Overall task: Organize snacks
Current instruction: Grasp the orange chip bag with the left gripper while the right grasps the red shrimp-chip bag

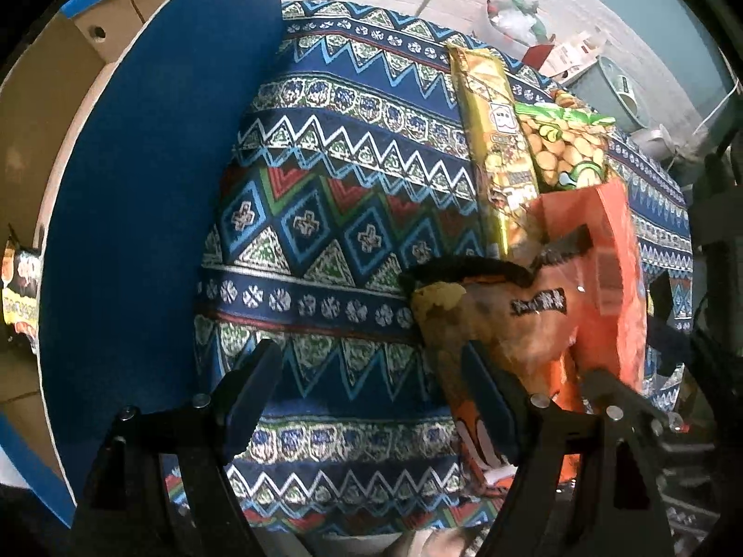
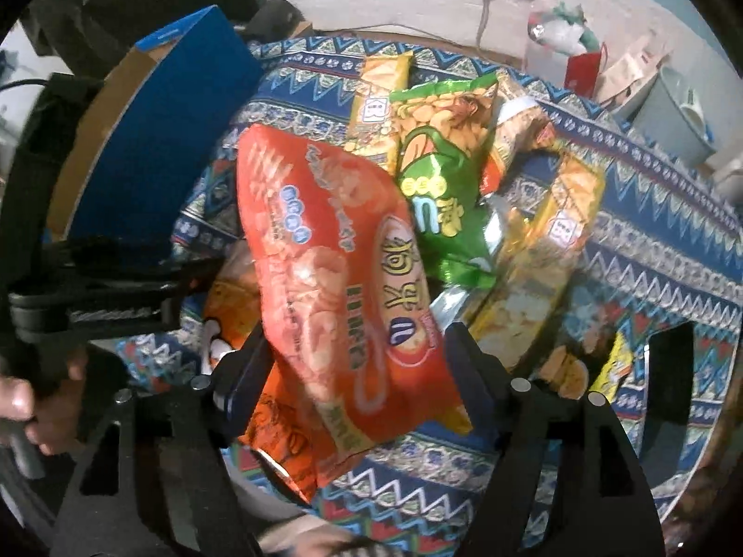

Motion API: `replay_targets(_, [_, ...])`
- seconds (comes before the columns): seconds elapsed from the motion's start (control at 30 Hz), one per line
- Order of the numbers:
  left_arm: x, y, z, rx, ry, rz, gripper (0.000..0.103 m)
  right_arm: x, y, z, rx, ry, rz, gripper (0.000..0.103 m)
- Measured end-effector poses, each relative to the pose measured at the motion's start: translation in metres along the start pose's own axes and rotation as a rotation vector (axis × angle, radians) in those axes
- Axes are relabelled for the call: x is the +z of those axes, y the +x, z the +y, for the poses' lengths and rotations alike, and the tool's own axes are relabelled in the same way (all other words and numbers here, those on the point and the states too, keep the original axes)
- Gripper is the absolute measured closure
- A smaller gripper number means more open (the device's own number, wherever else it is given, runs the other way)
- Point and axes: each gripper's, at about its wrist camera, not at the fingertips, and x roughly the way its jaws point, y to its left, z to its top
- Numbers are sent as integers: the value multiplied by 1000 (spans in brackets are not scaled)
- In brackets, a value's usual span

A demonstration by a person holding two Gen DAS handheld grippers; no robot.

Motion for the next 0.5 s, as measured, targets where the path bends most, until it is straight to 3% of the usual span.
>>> replay_targets(0.17, [-1,-3,-7,-19,-6,5,22,2,4,-15,11,27,-12,30])
replay_targets(0.27, [-6,-6,-12,-38,-4,9,21,4,2,-27,38,62,-12,52])
replay_targets(0.5, [-6,-6,-31,-81,-2,26,21,5,9,-37,16,65,-8,63])
